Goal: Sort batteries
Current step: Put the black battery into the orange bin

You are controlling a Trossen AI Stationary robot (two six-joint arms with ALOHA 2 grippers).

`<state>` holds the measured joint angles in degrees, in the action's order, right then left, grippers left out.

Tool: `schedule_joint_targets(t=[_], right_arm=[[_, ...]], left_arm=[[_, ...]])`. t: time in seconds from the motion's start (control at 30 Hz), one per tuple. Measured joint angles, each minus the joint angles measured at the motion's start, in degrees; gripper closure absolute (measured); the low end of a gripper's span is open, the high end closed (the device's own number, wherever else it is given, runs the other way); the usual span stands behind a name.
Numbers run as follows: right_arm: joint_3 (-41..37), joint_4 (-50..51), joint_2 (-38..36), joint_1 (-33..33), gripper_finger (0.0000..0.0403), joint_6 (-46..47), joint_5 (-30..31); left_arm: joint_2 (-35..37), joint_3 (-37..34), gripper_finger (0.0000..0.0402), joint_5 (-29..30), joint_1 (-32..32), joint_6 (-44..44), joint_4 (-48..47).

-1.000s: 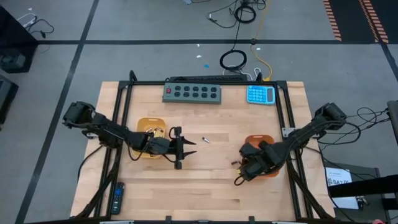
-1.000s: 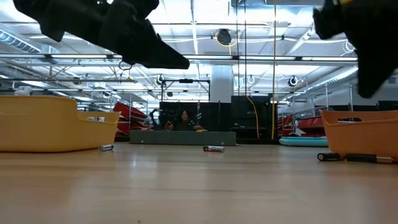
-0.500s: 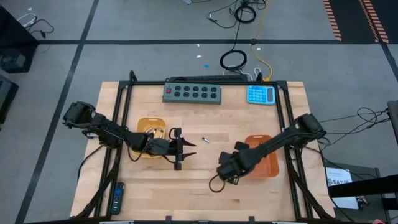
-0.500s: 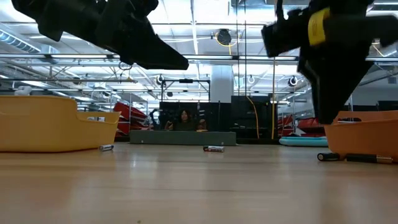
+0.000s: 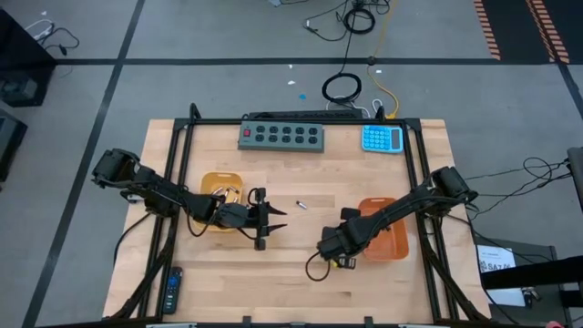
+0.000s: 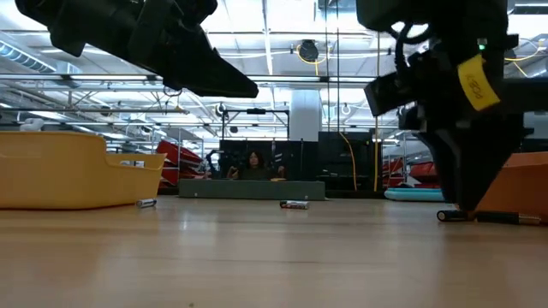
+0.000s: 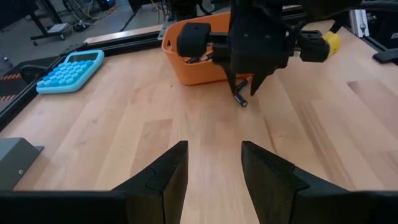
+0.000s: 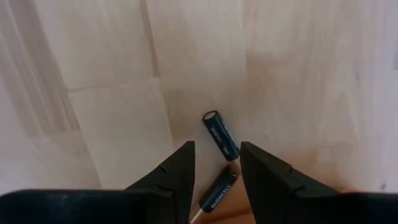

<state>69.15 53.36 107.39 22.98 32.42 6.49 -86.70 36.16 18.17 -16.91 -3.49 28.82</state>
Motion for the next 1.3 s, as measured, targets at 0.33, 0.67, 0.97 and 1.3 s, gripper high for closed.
schedule_joint_targets(t=[0.33, 0.67, 0.97, 1.3], right_arm=[[-3.29, -3.15, 0.00, -0.10, 0.0288, -2.41, -0.50], [-3.87, -4.02, -0.13, -0.96, 0.0380, -4.21, -1.47], [-3.96, -4.82, -0.15, -1.11, 0.0398, -4.96, 1.01], [1.93, 11.02, -10.33, 3.01, 0.0401, 7.36, 7.88]], left_arm=[[-0.01, 0.00, 0.0243, 0.00, 0.00, 0.04, -0.02], [-0.02, 0.02, 0.0243, 0.00, 0.00, 0.09, -0.76], [-0.02, 0.02, 0.0243, 0.00, 0.00, 0.09, -0.86], [0.00, 0.02, 0.0243, 0.00, 0.00, 0.13, -1.49]])
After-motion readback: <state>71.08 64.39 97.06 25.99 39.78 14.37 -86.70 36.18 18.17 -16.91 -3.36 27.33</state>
